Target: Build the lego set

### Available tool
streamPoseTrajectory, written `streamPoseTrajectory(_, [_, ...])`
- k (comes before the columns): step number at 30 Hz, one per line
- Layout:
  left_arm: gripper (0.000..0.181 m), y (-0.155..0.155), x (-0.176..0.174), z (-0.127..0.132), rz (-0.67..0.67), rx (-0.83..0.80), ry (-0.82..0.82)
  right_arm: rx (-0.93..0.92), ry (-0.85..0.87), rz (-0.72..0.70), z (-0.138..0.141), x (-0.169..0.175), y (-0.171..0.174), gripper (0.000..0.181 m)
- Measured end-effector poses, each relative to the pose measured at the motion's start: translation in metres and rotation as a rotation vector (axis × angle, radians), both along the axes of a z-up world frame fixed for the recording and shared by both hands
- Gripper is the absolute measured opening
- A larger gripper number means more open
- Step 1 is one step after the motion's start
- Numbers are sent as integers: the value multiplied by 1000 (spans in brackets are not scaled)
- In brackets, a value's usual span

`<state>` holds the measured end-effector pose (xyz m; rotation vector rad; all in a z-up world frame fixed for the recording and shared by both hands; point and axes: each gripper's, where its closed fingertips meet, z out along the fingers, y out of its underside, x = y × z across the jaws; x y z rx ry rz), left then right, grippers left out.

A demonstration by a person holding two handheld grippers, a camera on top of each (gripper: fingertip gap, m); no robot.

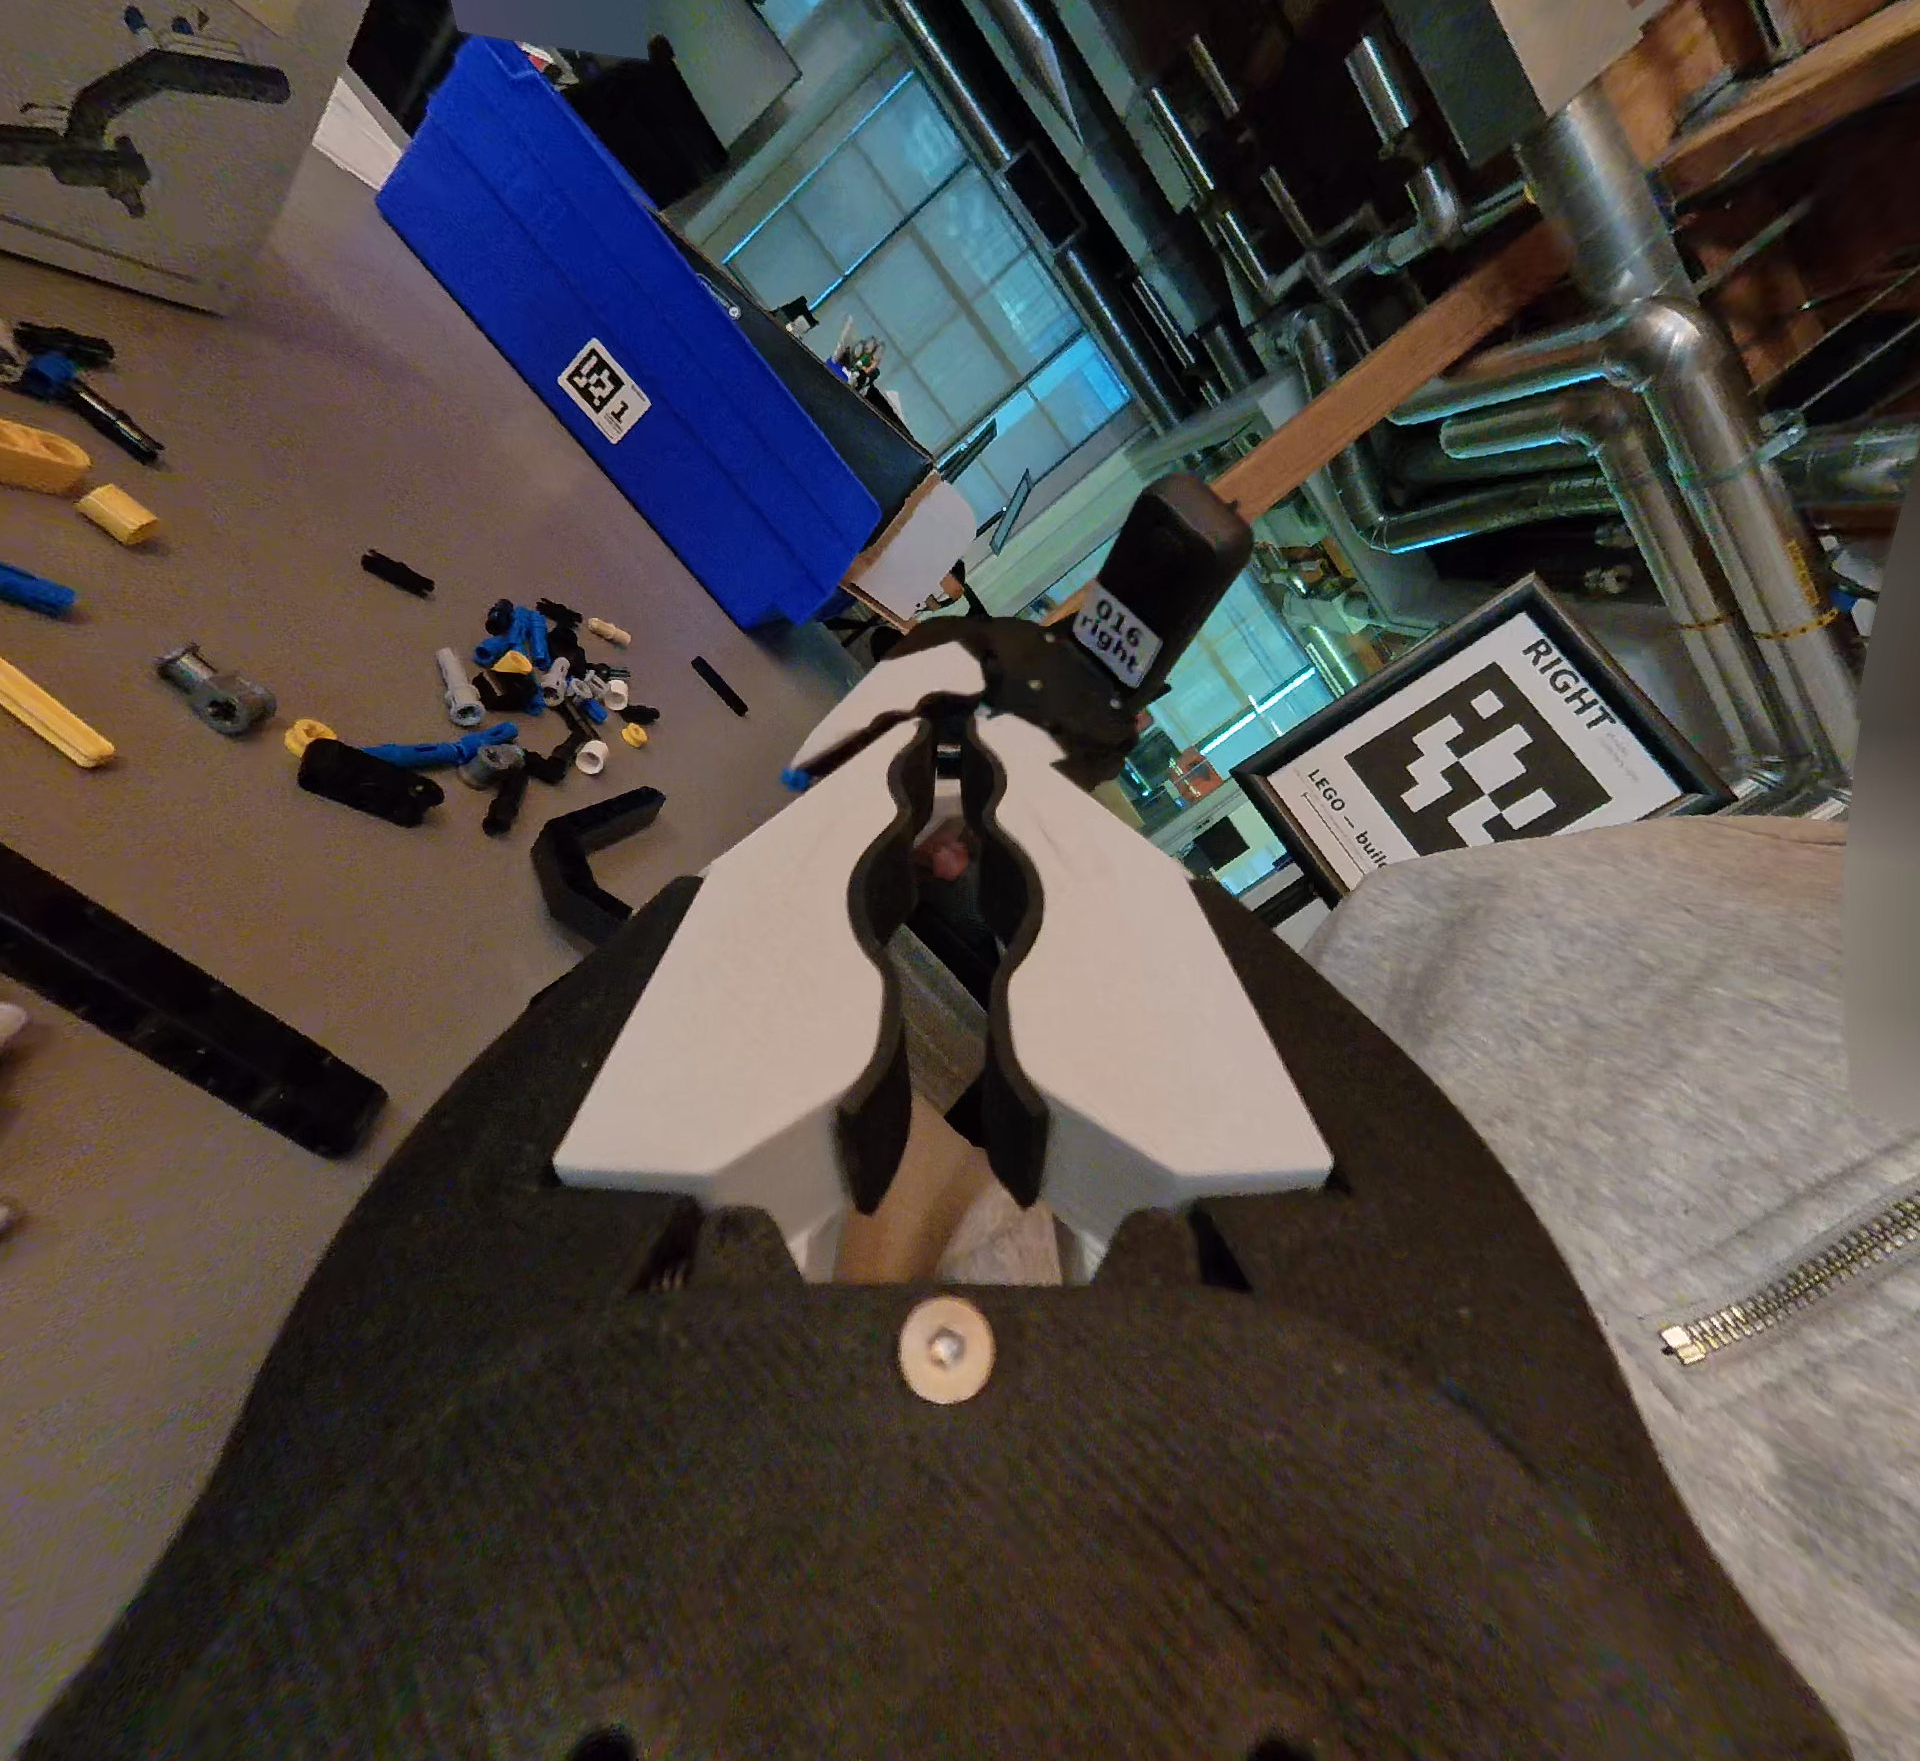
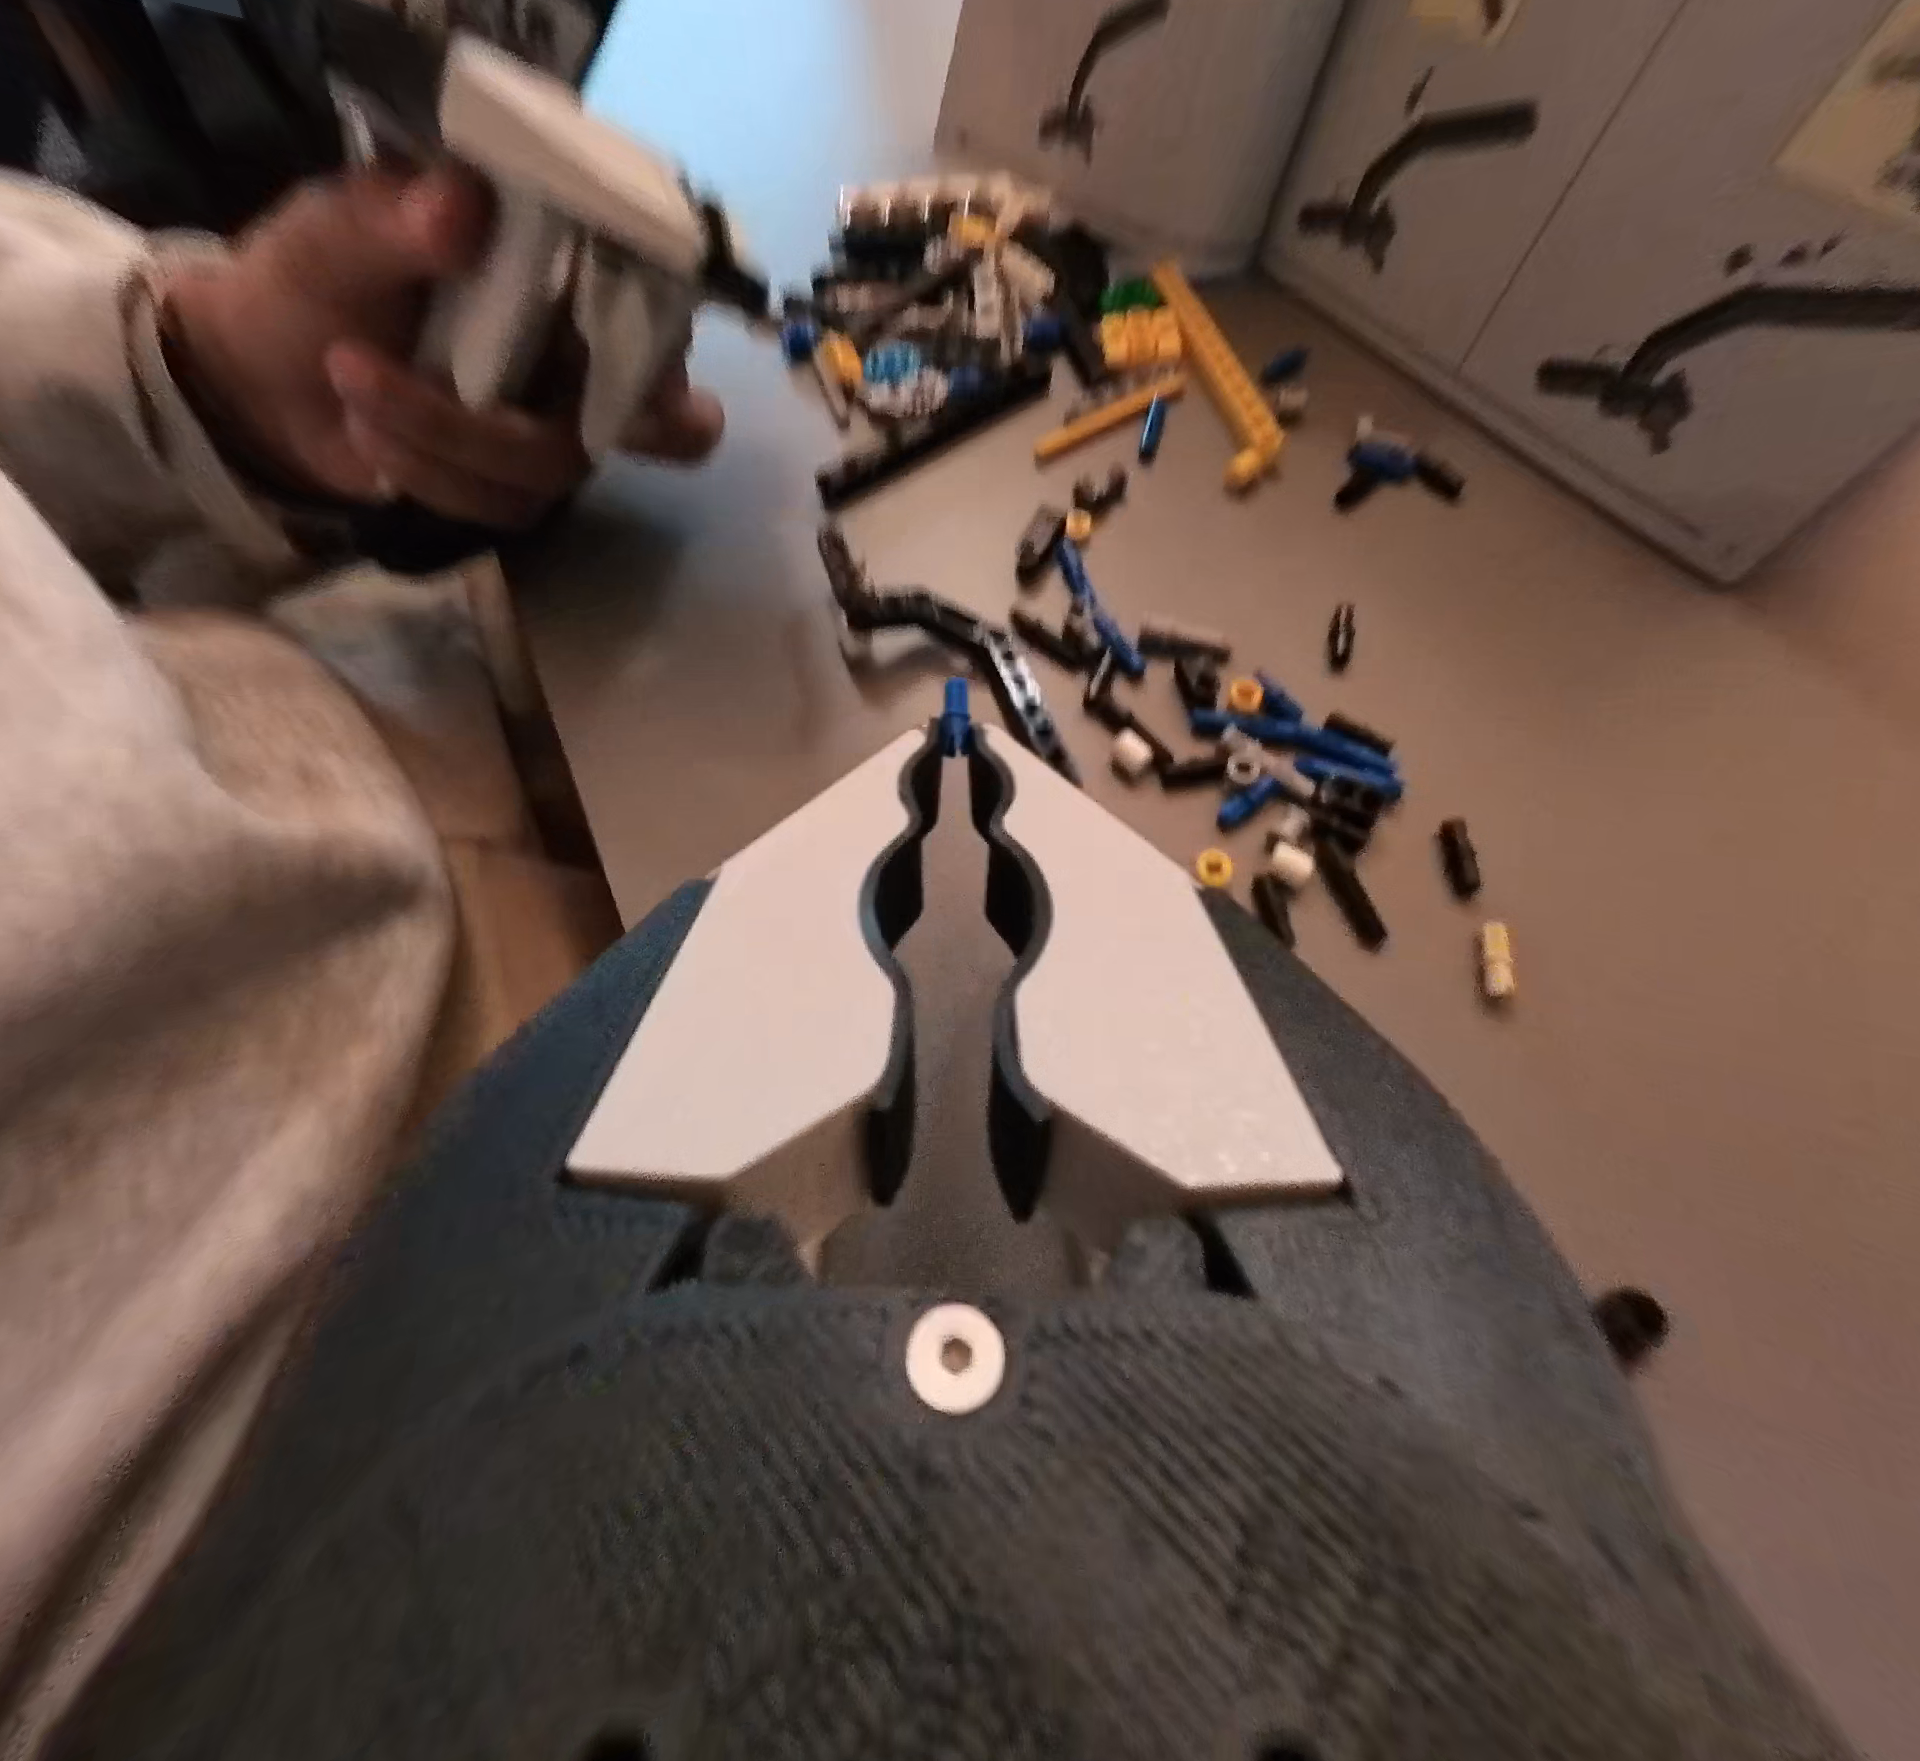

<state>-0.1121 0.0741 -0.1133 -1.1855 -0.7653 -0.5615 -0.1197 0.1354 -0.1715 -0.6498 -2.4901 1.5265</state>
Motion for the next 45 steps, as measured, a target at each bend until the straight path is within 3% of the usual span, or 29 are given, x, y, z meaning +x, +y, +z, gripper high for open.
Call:
streamPoseTrajectory(7, [1, -3, -5, 0, 48, -1, 2, -382, -226, -130, 54, -2, -39, 2])
streamPoseTrajectory(13, [2, -4, -8, 0, 99, -42, 57, -545, -419, -121, 58, 6, -51, 2])
streamPoseTrajectory(25, [2, -2, -5, -1, 144, -126, 163, -597, -532, -152, 49, 4, -52, 1])
streamPoseTrajectory(45, [2, 0, -7, -5, 207, -244, 259, -550, -486, -169, 47, 4, -54, 2])
